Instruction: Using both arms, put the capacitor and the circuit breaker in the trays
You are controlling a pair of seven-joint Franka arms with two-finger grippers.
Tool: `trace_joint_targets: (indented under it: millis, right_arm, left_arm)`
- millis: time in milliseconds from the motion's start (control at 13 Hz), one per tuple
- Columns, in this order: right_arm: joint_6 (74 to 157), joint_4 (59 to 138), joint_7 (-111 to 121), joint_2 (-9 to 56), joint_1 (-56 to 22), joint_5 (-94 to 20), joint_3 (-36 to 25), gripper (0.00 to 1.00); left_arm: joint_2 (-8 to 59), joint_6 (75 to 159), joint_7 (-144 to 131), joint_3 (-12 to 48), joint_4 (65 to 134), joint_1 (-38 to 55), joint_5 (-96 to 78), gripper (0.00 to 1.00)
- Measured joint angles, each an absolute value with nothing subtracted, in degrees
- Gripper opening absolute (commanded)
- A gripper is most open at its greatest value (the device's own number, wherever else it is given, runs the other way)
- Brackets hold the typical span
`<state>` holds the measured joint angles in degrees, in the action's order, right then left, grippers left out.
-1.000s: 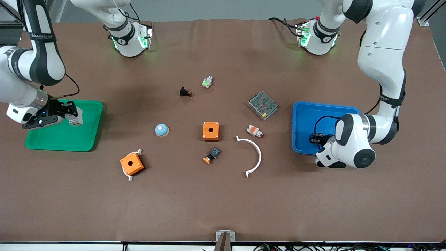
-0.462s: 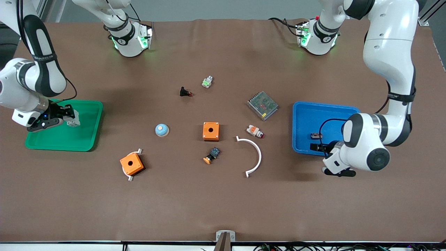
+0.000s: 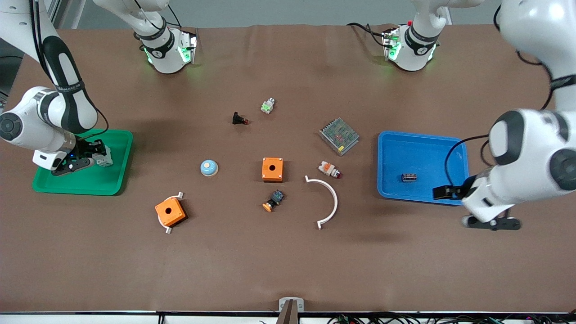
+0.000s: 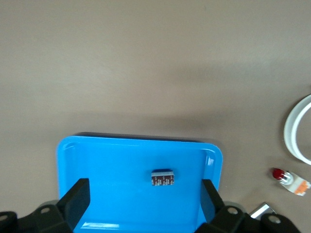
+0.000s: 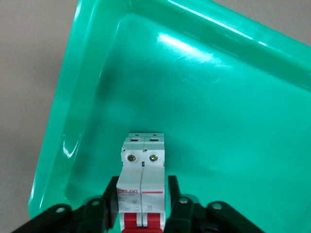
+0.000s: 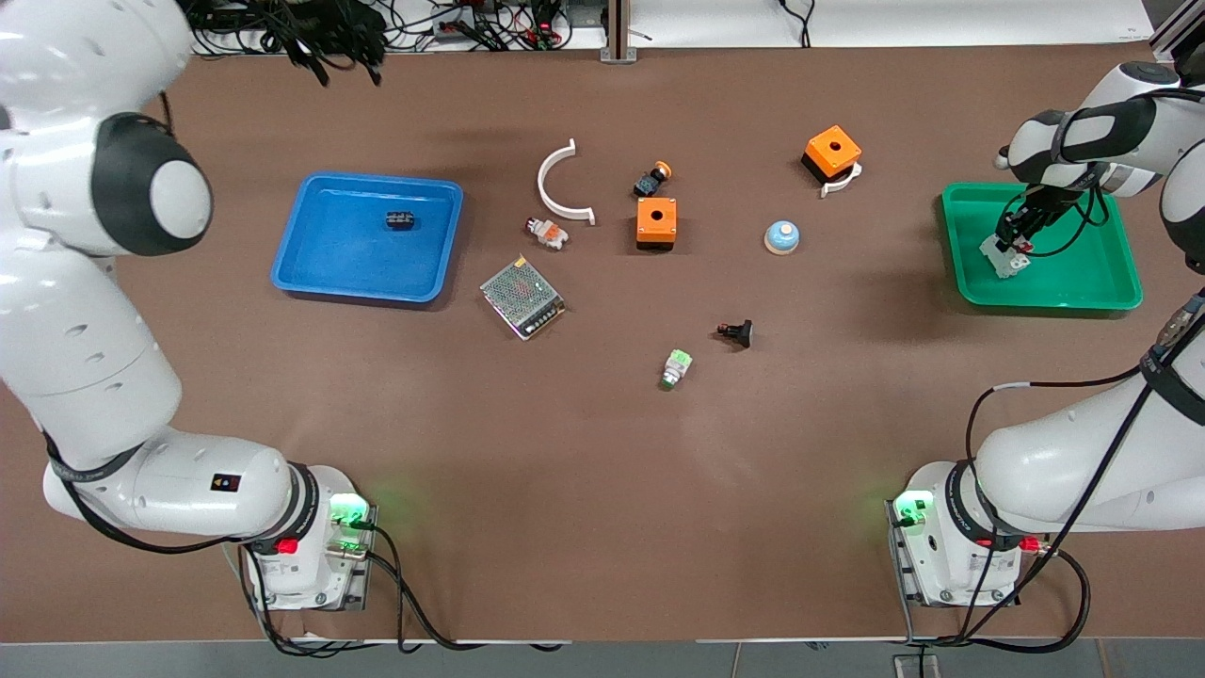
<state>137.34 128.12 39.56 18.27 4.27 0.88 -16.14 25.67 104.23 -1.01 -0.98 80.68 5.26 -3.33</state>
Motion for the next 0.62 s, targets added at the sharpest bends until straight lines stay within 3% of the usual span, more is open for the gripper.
trace_joint_targets:
  millis: [231,615]
  right_arm:
    - [124.88,121.74,40.3,18.07,4.16,-0.06,-15.35,1.0]
    - [93.37,97.9,35.57,16.43,1.23,-6.65,-14.79,1.0]
  left_arm:
    - [19.61,99.13,-0.98,-1.0,80.81,3.2,-3.03,1.0]
    - [11.87,93.46,-0.98,-0.26,81.1,3.4,1.09,1.0]
